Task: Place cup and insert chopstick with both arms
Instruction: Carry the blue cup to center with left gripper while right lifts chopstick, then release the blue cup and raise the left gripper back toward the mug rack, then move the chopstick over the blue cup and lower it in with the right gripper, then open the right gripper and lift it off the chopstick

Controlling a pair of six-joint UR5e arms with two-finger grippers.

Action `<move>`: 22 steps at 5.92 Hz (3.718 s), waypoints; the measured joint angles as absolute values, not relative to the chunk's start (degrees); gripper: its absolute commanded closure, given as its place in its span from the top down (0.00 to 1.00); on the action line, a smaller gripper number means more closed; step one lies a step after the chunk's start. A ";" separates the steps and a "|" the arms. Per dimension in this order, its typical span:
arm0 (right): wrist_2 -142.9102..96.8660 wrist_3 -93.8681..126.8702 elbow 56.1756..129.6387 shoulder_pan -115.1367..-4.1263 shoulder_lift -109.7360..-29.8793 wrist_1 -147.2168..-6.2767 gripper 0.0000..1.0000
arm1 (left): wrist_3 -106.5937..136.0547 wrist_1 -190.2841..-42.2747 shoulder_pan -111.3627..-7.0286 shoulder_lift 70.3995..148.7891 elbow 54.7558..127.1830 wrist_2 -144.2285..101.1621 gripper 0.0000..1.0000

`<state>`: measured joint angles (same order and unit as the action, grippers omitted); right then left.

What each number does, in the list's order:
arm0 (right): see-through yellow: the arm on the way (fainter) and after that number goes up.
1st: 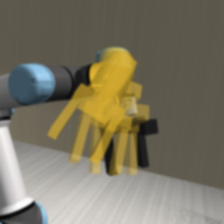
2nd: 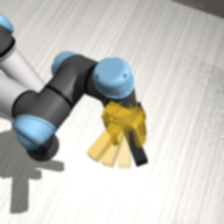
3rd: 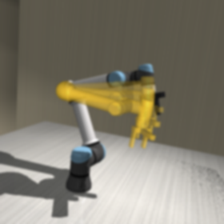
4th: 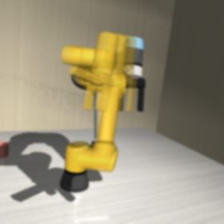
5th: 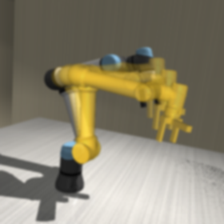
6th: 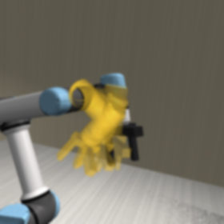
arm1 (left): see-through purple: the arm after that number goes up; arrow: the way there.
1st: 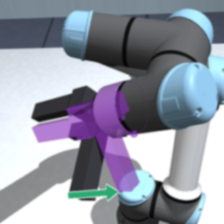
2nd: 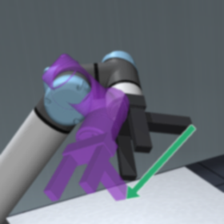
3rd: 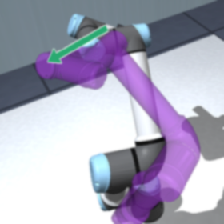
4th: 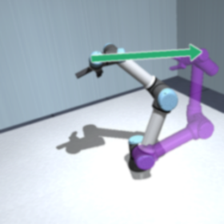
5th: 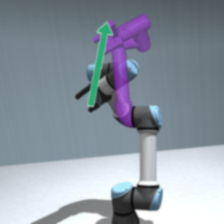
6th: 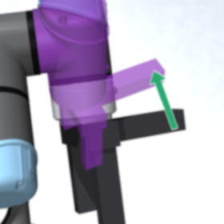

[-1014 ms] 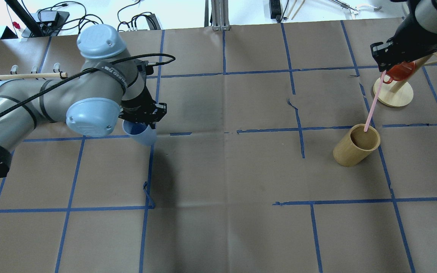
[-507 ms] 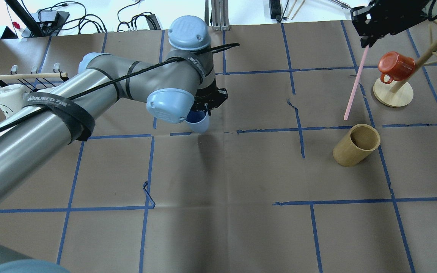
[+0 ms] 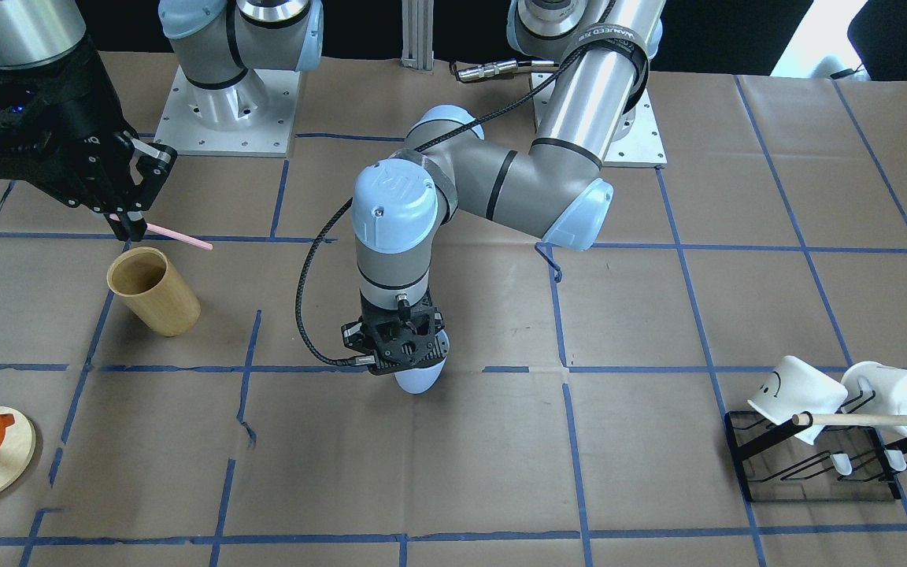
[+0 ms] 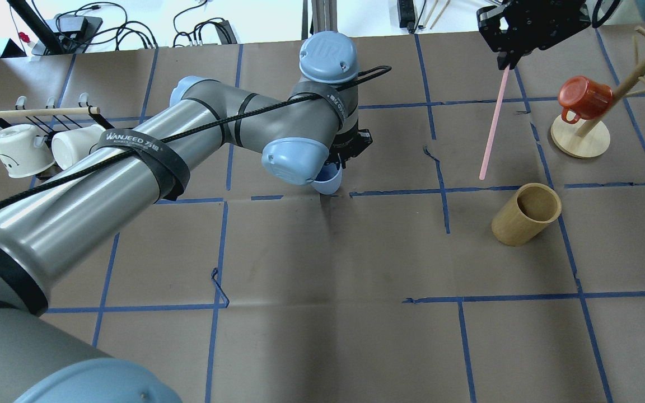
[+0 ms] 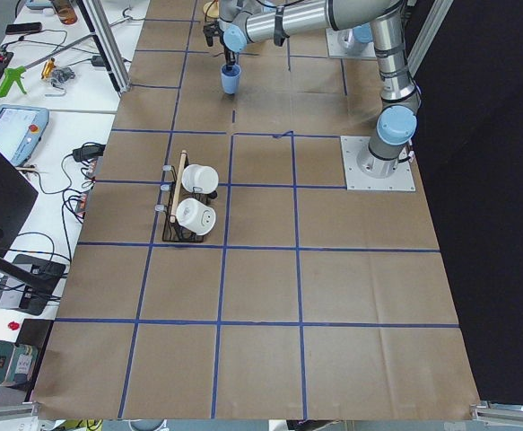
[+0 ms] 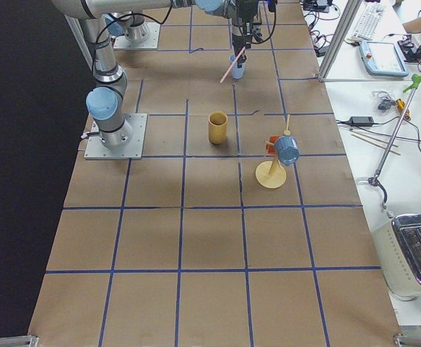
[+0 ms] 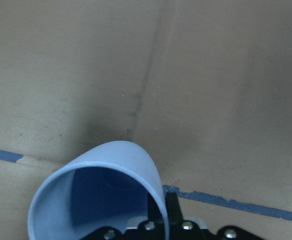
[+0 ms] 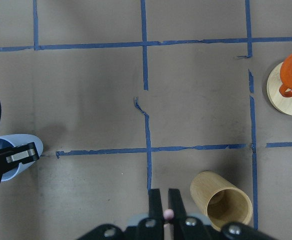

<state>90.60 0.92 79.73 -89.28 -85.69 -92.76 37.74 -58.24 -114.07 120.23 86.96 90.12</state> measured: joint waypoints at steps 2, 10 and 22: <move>90.61 0.97 79.90 -89.33 -85.61 -92.68 0.09 | 37.37 -58.55 -114.36 120.21 87.68 90.27 0.98; 90.40 15.89 68.96 -98.54 -74.73 -94.02 0.09 | 3.05 -90.08 -97.85 92.94 84.10 89.07 0.98; 91.75 27.47 61.88 -108.98 -56.60 -96.01 1.00 | -1.85 -91.24 -89.96 86.24 90.75 89.70 0.98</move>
<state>91.75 27.47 61.88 -108.98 -56.60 -96.01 -1.85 -91.24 -89.96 86.24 90.75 89.70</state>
